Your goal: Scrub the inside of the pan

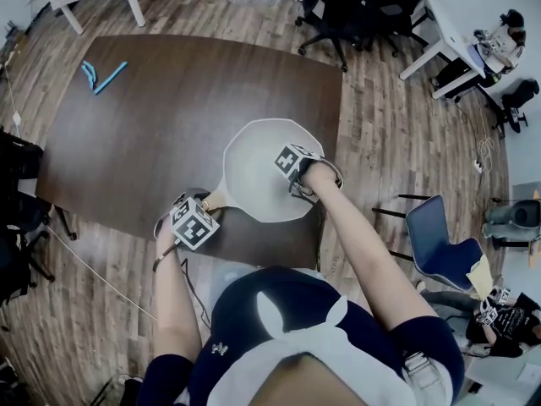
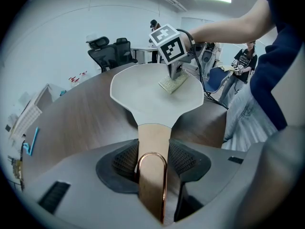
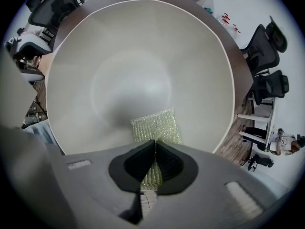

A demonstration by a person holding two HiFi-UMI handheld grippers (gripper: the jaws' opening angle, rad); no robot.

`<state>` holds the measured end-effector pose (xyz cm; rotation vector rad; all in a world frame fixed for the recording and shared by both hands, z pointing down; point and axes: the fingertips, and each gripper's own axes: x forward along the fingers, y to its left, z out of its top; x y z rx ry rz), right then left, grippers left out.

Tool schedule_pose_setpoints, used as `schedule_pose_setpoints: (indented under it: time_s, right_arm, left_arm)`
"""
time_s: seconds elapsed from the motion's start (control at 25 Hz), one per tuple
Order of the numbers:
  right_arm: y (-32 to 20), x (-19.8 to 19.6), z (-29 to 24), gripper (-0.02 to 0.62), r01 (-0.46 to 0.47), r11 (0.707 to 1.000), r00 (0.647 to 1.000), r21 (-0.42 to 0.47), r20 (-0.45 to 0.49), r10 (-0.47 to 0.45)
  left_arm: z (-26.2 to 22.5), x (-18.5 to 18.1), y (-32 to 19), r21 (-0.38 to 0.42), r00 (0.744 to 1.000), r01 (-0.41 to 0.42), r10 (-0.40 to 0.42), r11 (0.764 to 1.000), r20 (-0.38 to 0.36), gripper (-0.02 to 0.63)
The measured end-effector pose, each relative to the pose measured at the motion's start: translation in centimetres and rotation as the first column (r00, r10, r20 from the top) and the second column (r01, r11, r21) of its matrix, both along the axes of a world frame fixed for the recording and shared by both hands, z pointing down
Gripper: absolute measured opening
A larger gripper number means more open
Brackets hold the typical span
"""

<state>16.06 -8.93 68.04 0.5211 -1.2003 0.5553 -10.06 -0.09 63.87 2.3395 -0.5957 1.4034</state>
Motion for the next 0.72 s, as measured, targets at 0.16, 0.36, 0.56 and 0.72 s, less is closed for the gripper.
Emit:
schedule_pose_setpoints:
  time_s: [0.16, 0.36, 0.56, 0.72]
  right_arm:
    - [0.8, -0.1, 0.0, 0.009, -0.002, 1.000, 1.000, -0.024, -0.003, 0.002]
    - [1.5, -0.6, 0.0, 0.009, 0.011, 0.999, 1.000, -0.041, 0.003, -0.011]
    - [2.4, -1.2, 0.3, 0.009, 0.014, 0.998, 1.000, -0.068, 0.004, -0.014]
    - [1.7, -1.1, 1.1, 0.009, 0.052, 0.997, 0.999, -0.064, 0.020, -0.051]
  left_arm:
    - [0.1, -0.1, 0.5, 0.000, 1.000, 0.005, -0.005, 1.000, 0.003, 0.193]
    - [0.0, -0.2, 0.7, -0.003, 1.000, 0.009, -0.009, 1.000, 0.004, 0.193]
    - [0.1, -0.5, 0.8, 0.012, 1.000, 0.013, -0.013, 1.000, 0.001, 0.193]
    - [0.1, -0.3, 0.8, 0.005, 1.000, 0.014, -0.014, 1.000, 0.005, 0.193]
